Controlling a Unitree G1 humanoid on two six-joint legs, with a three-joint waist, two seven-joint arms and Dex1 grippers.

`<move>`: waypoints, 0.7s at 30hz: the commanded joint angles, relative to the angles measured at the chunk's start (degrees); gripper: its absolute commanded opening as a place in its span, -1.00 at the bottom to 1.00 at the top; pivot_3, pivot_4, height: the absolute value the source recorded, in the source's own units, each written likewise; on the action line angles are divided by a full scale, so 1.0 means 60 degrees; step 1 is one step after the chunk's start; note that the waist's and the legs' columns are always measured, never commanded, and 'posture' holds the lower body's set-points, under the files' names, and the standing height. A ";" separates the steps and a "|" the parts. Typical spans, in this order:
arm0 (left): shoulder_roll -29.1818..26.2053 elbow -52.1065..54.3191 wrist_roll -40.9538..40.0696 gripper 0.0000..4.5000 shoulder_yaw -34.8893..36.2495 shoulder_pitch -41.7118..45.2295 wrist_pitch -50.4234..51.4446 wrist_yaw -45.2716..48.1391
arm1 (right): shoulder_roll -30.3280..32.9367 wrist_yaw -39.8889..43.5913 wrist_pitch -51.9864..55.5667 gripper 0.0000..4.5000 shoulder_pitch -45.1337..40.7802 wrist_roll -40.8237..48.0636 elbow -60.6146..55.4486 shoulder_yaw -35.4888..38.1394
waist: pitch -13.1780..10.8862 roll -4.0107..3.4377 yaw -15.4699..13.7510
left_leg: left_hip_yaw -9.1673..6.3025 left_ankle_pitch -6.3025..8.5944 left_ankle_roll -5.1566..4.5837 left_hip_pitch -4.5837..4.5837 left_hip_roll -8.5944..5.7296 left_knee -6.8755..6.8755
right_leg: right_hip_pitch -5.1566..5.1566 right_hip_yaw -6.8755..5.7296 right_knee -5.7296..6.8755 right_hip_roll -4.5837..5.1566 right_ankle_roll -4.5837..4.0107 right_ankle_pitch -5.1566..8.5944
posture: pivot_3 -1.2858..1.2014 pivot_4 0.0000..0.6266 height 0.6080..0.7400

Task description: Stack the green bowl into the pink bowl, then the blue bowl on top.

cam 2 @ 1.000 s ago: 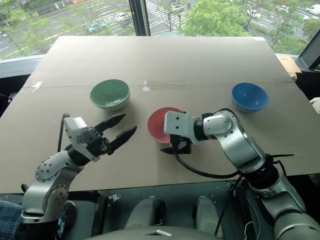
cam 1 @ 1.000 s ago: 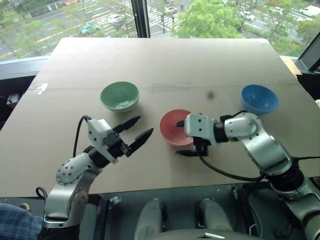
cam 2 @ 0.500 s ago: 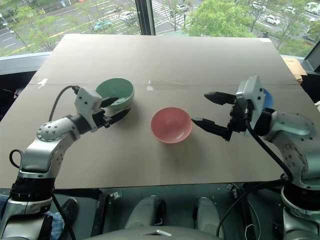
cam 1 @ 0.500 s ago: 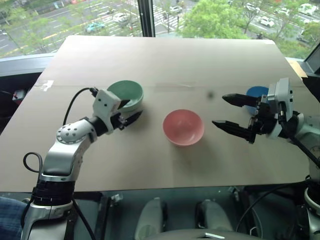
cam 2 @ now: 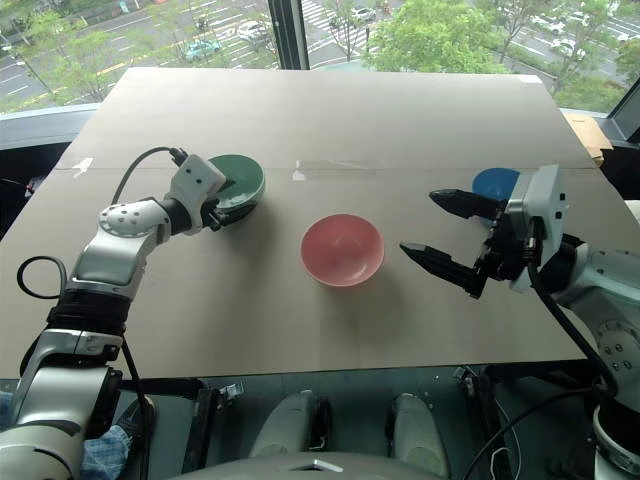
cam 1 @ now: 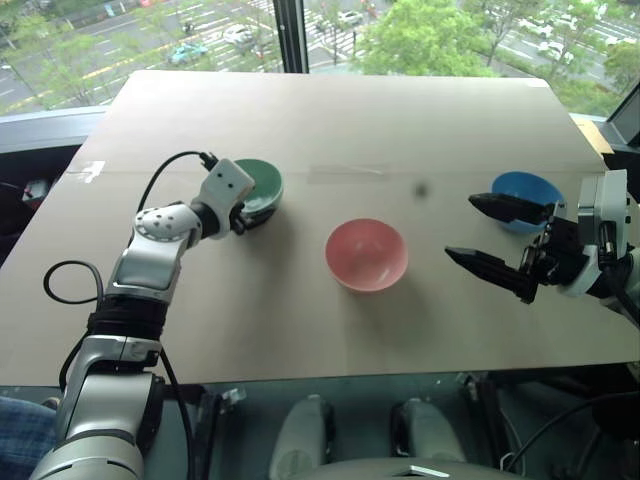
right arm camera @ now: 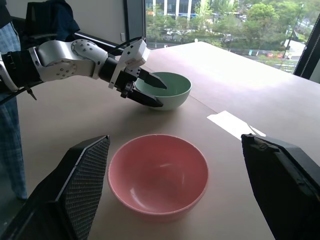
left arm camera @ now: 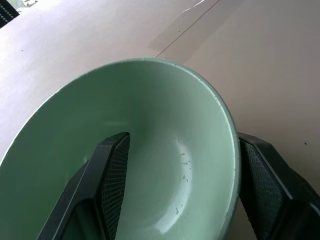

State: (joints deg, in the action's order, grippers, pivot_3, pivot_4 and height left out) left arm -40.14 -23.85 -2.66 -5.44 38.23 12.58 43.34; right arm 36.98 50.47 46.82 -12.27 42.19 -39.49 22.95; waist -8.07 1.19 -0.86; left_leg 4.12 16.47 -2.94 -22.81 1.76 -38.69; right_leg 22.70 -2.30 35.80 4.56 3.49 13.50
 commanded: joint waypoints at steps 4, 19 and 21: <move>0.0114 -0.1154 0.0587 0.43 -0.0351 0.0952 -0.1023 0.0523 | 0.0337 -0.0420 -0.0467 0.96 -0.0017 0.0422 -0.0247 -0.0078 | -0.0004 0.0006 -0.0002 | -0.0001 0.0000 0.0000 -0.0001 0.0001 -0.0001 | 0.0001 -0.0002 0.0001 -0.0001 0.0000 0.0000 | 0.03 -0.52 0.97; 0.0352 -0.2712 0.1189 -0.82 -0.0542 0.1699 -0.2195 0.0863 | 0.0786 -0.0548 -0.0960 1.00 0.0061 0.1042 -0.0118 -0.0225 | -0.0017 0.0029 0.0002 | -0.0004 0.0003 -0.0006 -0.0012 0.0003 -0.0016 | 0.0001 -0.0006 0.0005 0.0001 0.0002 -0.0001 | 0.03 -0.52 0.97; 0.0386 -0.2724 0.1199 -0.98 -0.0509 0.1695 -0.2191 0.0848 | 0.0854 -0.0552 -0.1029 1.00 0.0079 0.1037 -0.0086 -0.0267 | -0.0017 0.0028 0.0000 | -0.0004 0.0003 -0.0006 -0.0010 0.0005 -0.0018 | 0.0001 -0.0006 0.0006 0.0001 0.0002 -0.0001 | 0.03 -0.52 0.97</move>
State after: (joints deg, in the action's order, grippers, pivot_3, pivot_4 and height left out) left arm -37.70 -40.40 4.39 -9.47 47.51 0.28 48.46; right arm 41.21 47.34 42.14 -11.70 47.60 -39.39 20.93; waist -8.18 1.36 -0.86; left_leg 4.09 16.49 -2.98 -22.87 1.79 -38.80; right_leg 22.71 -2.34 35.84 4.57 3.51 13.49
